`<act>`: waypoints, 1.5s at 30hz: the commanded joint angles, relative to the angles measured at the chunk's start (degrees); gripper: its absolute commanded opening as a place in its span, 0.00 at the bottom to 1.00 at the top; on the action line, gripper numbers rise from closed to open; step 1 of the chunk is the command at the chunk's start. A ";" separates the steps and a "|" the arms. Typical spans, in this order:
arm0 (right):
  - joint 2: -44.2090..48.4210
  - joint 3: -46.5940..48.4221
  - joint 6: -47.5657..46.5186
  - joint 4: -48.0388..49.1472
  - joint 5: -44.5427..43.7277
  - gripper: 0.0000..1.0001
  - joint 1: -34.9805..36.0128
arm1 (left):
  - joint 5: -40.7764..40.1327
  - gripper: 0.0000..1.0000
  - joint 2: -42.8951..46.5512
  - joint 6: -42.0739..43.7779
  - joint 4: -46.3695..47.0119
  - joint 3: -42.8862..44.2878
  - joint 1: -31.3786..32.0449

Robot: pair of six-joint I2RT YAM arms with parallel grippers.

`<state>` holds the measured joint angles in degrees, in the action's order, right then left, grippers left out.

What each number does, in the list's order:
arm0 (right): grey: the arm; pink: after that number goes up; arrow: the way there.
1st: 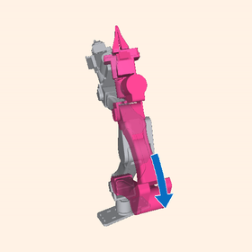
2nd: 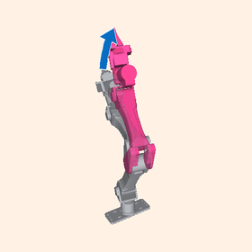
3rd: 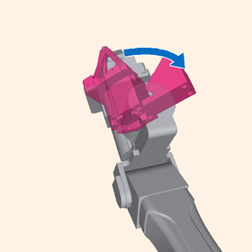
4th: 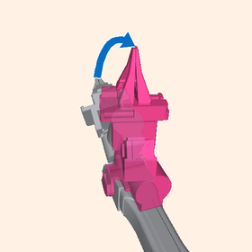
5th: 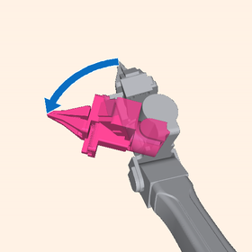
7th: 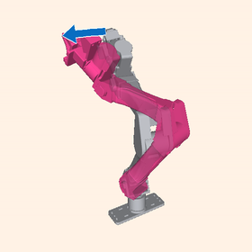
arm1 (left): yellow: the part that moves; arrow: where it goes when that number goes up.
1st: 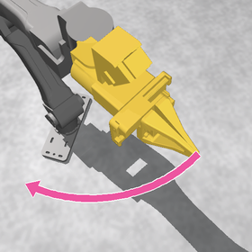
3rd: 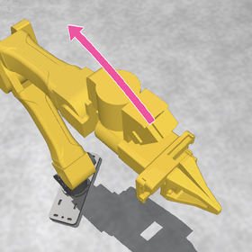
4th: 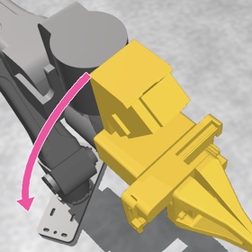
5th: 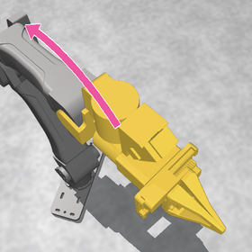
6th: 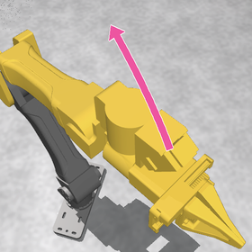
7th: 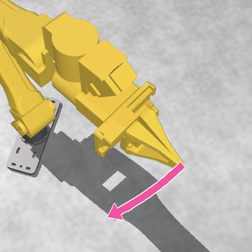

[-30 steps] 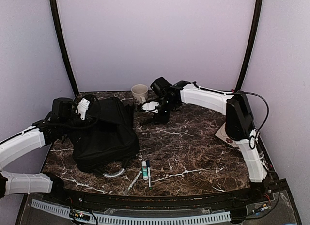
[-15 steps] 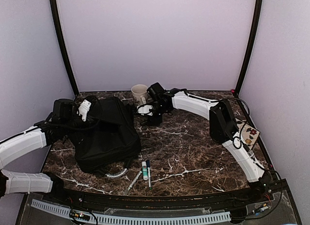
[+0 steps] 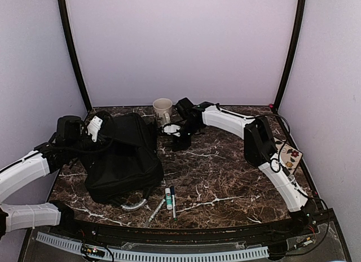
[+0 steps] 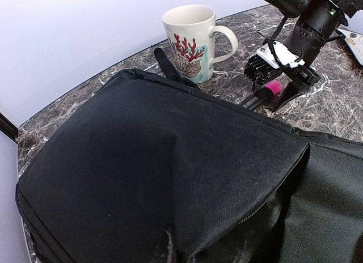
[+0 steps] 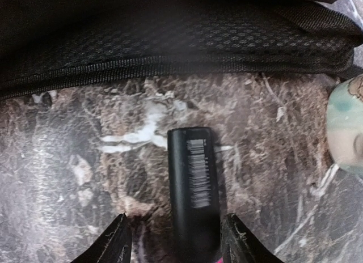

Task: Pack the student bag
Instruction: Place the pen at the center of the board, then pick up the pen from the center of the board, then place the pen in the second largest pocket of the bag.

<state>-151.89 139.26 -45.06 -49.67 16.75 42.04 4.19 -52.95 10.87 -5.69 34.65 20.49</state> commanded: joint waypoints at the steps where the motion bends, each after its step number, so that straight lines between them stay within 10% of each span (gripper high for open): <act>1: -0.14 -3.00 3.15 -8.05 3.84 0.50 -0.21 | 1.14 0.00 3.94 0.61 5.87 0.53 0.51; 18: 3.60 -9.52 19.54 -1.36 -2.76 0.44 0.59 | 0.54 0.00 5.16 1.17 6.62 -0.21 0.54; 26: 10.27 -19.14 18.15 -0.17 -12.28 0.20 1.90 | 0.98 0.00 4.49 0.59 6.75 -0.07 0.43; 36: 31.54 -29.69 16.09 1.23 -0.85 0.18 2.32 | 10.70 0.00 -4.24 -7.36 7.02 7.99 0.68; 45: 32.85 -20.21 14.06 2.11 -0.05 0.17 9.44 | 9.77 0.00 -13.39 -7.89 6.05 15.40 0.69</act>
<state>-117.95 115.94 -29.69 -49.23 16.86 47.53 10.98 -65.89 4.82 -7.14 45.56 20.91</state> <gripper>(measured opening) 0.243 0.027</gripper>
